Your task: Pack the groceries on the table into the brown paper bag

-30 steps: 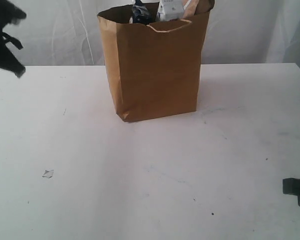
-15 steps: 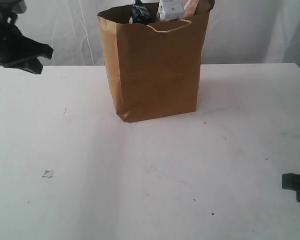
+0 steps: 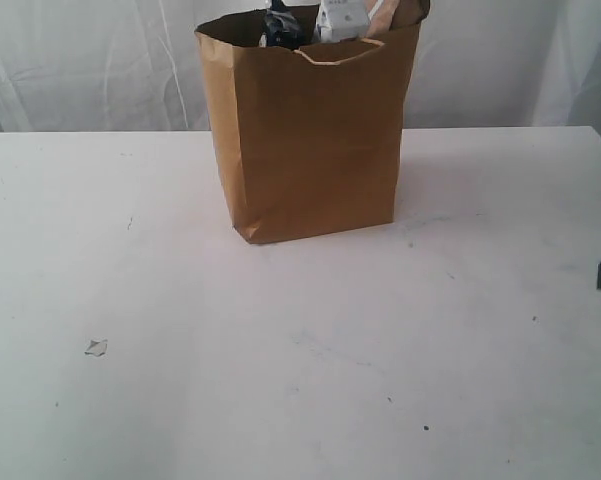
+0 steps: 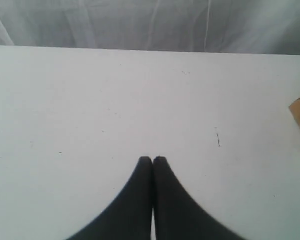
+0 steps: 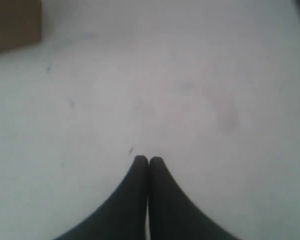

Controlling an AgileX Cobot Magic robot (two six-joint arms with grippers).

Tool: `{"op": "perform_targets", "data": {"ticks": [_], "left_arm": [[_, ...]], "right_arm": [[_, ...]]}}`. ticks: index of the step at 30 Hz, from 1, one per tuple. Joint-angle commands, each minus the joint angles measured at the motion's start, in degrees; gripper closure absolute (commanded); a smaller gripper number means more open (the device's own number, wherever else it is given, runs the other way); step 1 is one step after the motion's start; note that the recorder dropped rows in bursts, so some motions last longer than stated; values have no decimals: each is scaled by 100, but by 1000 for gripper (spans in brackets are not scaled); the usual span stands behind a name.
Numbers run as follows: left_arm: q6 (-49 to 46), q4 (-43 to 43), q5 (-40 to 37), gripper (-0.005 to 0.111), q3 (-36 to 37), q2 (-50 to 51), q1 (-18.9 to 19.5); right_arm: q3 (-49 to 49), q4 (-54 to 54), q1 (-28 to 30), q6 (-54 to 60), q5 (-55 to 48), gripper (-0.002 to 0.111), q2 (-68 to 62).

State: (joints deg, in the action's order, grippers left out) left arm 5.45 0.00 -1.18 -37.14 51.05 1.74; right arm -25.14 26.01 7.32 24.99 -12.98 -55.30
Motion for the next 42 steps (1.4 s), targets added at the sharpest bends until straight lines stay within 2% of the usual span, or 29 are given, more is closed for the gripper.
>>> {"op": "perform_targets", "data": {"ticks": [1,7,11,14,18,22,26,30,34,42], "left_arm": [[81,0,118,107,616,-1576,322],[-356,95,-483,107,646,-3283,493],[-545,95,-1551,107,646,-3955,493],[-131,95,-2392,107,646,-4451,493],[252,160,-2838,107,652,-5065,493],[252,223,-3073,107,1055,-5105,493],[240,211,-3041,107,1755,-5105,493],[186,168,-2865,107,2000,-5105,493],[186,179,-2881,107,1988,-5105,493],[186,179,-2881,107,1988,-5105,493]], "right_arm": [[-504,-18,4,703,822,108,809],[-934,-18,4,703,933,108,2389],[-934,-18,4,712,-308,108,3516],[-934,-8,4,712,-1265,108,4490],[-874,-20,4,410,-1540,108,5530],[-557,25,4,14,-1357,108,5509],[14,116,4,28,-384,108,5127],[356,116,4,28,582,108,4839],[452,116,4,28,658,108,4715],[464,116,4,28,58,108,4747]]}}
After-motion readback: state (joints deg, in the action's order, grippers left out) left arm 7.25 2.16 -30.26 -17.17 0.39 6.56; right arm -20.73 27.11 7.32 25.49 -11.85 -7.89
